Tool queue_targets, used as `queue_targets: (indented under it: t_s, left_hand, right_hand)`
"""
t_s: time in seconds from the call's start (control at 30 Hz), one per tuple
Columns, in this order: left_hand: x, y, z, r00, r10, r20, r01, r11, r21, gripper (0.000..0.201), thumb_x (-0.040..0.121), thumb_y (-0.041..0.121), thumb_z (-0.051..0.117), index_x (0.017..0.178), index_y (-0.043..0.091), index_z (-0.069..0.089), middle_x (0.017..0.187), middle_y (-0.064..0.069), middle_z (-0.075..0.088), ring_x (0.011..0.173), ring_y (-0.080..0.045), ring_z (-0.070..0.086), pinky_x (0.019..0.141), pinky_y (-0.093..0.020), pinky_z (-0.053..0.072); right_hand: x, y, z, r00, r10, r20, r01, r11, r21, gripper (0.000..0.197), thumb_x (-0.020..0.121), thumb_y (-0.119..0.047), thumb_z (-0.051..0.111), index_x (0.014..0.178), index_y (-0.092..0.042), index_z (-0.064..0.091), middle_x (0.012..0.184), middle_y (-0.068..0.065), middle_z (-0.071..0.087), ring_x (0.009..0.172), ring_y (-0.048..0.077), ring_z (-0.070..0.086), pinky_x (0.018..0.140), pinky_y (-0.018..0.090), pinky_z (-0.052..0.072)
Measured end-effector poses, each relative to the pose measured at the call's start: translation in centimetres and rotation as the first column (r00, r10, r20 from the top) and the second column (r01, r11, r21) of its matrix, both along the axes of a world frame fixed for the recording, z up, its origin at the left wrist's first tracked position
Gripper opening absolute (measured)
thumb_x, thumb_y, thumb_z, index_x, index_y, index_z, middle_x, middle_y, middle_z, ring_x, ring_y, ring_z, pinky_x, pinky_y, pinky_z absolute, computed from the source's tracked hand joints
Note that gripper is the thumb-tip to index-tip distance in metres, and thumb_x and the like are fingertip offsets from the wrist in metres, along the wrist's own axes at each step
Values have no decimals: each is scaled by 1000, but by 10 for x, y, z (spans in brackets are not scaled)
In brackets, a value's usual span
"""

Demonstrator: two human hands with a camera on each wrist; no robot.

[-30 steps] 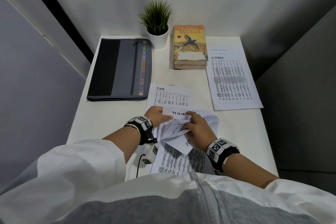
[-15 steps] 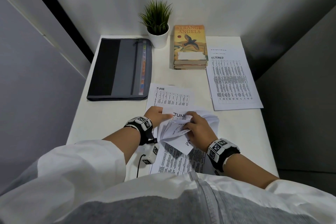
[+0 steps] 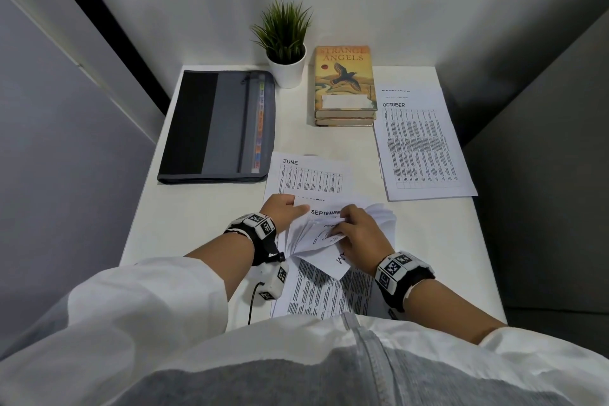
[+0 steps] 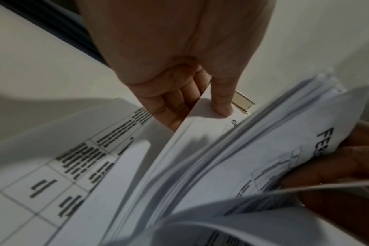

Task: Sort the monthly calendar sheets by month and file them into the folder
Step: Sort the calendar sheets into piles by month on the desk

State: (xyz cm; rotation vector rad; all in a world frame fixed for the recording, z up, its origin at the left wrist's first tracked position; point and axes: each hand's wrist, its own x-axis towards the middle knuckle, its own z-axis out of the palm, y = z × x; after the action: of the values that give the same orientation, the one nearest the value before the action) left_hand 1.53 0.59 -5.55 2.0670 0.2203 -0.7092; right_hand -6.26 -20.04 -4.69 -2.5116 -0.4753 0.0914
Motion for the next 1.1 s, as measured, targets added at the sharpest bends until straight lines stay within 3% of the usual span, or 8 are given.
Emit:
queue_targets:
  t_s: [0.1,0.17,0.27,0.4,0.53,0.7,1.0,1.1]
  left_hand:
    - [0,-3,-3,1000,15,2,-15,999,-47,18,83,23,75,76,9,66,55,7,53,43,-5,44,43,-14,33]
    - [-1,-4,-3,999,38,4,-38,994,-99,8,81,15,77,85,12,71,67,5,65,55,-6,56,46,-12,41]
    - [-3,-5,-3,997,47,65,-36,987,-158,37,75,11,81,102,15,56,103,-5,65,91,-18,62,79,-25,51]
    - [-3,-7,3,976,-79,204,105,987,-120,48,72,18,84,106,22,52,111,-1,55,103,-12,52,83,-24,42]
    - [0,-11,8,941,-263,212,260,965,43,10,85,24,73,78,20,67,85,12,56,83,-6,54,80,-23,41]
    - [2,-9,12,970,-206,128,204,978,28,32,91,20,66,60,26,61,53,12,41,54,-6,37,54,-19,31]
    - [-8,-10,20,999,-16,38,21,992,-126,19,90,24,66,76,13,59,60,4,45,57,-12,42,55,-24,34]
    - [-17,-14,17,991,-86,103,95,991,-91,29,87,28,70,91,-1,65,80,-11,62,77,-24,58,75,-36,48]
  right_hand:
    - [0,2,0,1000,-4,12,4,1000,26,14,69,3,73,81,-4,75,114,24,59,87,36,62,75,42,53]
    - [1,3,-1,1000,3,24,-3,1000,16,13,69,3,74,80,-3,75,107,23,61,86,37,61,72,43,52]
    - [3,3,-2,1000,18,14,-17,1000,-9,13,70,2,72,82,-3,75,93,17,60,81,36,58,66,41,49]
    - [7,1,-3,999,26,-31,-26,999,-18,11,76,-2,68,84,-4,75,103,17,56,81,33,59,66,39,50]
    - [11,-1,0,993,76,-87,-82,994,-71,13,84,-10,66,93,-6,74,111,14,53,86,31,59,72,39,50]
    - [30,-5,16,957,205,-204,-240,957,-162,21,90,-12,59,107,-10,71,109,9,60,100,28,53,85,38,44]
    - [40,20,14,877,280,-391,-393,886,-247,30,92,-5,47,112,-7,69,132,6,56,120,26,51,99,34,42]
    - [35,20,8,896,250,-366,-358,896,-263,28,93,-9,49,114,-7,69,131,8,53,120,28,47,100,36,40]
